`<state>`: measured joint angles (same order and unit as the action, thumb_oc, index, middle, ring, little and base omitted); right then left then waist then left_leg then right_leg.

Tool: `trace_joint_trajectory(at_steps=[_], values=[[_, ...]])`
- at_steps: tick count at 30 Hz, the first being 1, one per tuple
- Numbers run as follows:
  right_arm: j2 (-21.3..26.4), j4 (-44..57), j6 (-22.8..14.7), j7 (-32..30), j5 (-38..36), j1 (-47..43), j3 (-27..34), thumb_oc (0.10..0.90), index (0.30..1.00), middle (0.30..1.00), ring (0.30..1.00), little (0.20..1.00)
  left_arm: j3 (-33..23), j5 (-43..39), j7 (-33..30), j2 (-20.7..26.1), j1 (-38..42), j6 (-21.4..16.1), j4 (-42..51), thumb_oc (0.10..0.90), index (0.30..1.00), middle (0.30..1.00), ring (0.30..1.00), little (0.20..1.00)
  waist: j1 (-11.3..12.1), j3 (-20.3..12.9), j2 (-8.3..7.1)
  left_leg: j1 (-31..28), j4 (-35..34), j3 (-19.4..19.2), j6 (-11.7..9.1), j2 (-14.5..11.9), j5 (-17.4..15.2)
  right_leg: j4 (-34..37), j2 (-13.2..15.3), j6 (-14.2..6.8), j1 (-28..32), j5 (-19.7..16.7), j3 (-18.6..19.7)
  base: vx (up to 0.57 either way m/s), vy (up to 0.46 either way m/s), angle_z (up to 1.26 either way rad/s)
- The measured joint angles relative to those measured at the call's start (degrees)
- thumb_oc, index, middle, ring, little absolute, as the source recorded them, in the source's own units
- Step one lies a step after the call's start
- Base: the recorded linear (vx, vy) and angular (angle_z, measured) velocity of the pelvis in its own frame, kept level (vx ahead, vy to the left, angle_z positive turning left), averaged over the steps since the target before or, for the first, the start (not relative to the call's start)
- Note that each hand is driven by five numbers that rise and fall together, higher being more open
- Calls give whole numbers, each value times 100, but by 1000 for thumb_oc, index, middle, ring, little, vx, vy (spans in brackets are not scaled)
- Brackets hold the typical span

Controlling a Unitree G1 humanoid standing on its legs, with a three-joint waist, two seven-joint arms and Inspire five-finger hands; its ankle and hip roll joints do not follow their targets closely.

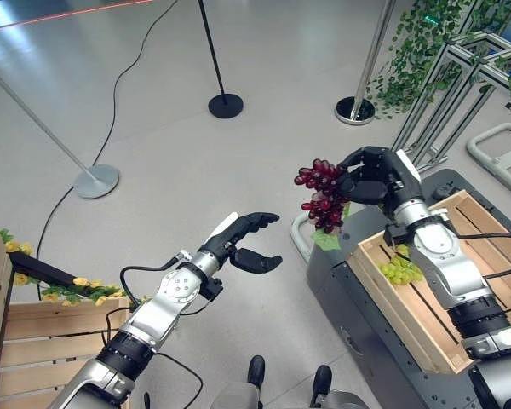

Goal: Pick up the fruits from the basket on one side to the basket on the other side

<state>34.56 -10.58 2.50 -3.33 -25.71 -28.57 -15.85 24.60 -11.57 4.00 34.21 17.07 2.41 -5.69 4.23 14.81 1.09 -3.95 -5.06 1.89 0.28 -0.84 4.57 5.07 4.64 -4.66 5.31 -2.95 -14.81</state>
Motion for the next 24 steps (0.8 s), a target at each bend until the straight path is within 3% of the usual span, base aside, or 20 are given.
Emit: trace_joint_trajectory(at_steps=[15,24], values=[[-481,207,424,32,-5,-77,-273,400,300,300,300,300,-92,-59,-942,-454,91,375,11,800,900,900,900,900,158,-14,-23,21,0,119,-8,6,29,0,2,3,34,4,-30,11,12,3],[-732,387,645,35,-202,-247,-320,400,300,300,300,300,-49,-50,-895,-682,90,734,-25,800,900,900,900,900,159,-41,-57,21,0,118,-10,5,33,0,-3,3,36,4,-29,0,0,0]])
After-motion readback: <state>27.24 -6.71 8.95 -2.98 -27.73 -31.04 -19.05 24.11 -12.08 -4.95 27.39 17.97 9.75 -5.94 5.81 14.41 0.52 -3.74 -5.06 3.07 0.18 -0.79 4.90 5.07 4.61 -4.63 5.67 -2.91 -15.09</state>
